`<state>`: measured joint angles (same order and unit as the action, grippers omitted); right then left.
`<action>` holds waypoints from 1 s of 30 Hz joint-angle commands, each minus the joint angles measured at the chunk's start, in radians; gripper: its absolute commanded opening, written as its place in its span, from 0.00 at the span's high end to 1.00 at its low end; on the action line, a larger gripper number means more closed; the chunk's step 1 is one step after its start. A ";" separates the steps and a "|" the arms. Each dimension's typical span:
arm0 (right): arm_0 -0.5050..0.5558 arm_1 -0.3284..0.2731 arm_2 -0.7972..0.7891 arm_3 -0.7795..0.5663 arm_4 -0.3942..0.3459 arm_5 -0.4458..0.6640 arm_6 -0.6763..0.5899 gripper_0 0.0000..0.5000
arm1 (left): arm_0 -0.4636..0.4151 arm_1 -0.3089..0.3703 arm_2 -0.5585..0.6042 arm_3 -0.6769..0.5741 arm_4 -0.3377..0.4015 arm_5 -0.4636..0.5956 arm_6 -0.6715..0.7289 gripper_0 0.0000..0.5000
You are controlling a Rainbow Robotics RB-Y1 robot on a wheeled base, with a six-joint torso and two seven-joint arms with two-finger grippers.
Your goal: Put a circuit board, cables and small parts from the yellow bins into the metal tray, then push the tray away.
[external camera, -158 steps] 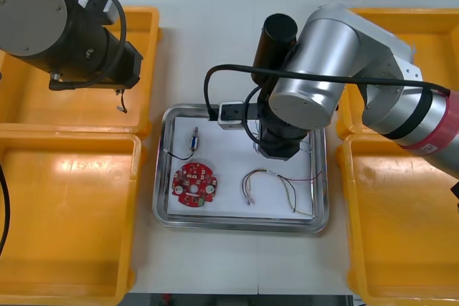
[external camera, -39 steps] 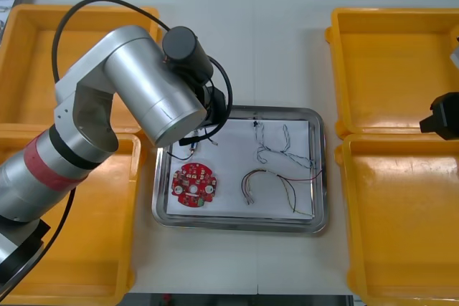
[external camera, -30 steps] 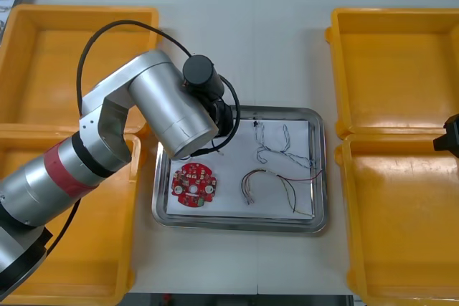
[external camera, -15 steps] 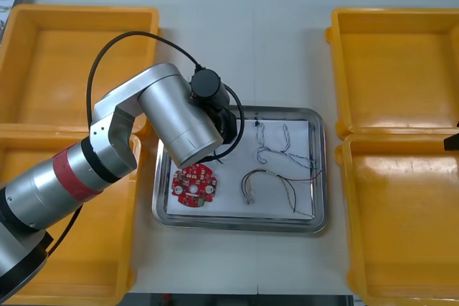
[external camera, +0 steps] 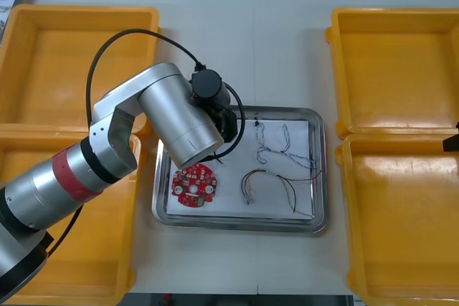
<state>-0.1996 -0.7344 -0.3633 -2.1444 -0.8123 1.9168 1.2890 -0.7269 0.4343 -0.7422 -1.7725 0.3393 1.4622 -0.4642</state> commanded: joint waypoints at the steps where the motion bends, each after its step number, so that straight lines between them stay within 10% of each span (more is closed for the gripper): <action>1: 0.014 0.010 -0.031 -0.035 -0.008 0.003 -0.019 0.00 | 0.000 0.006 0.012 -0.088 0.007 0.052 0.027 0.00; 22: 0.014 -0.071 0.011 -0.075 -0.080 0.003 -0.016 0.00 | 0.000 0.394 0.386 -0.372 0.540 0.333 -0.106 0.00; 30: 0.014 -0.184 0.018 -0.115 -0.269 0.003 -0.010 0.00 | 0.053 0.500 0.547 -0.372 0.673 0.423 -0.214 0.00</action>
<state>-0.1976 -0.8339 -0.3590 -2.2083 -1.0328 1.9168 1.2890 -0.7176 0.8622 -0.2807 -2.1115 0.9731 1.8625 -0.5703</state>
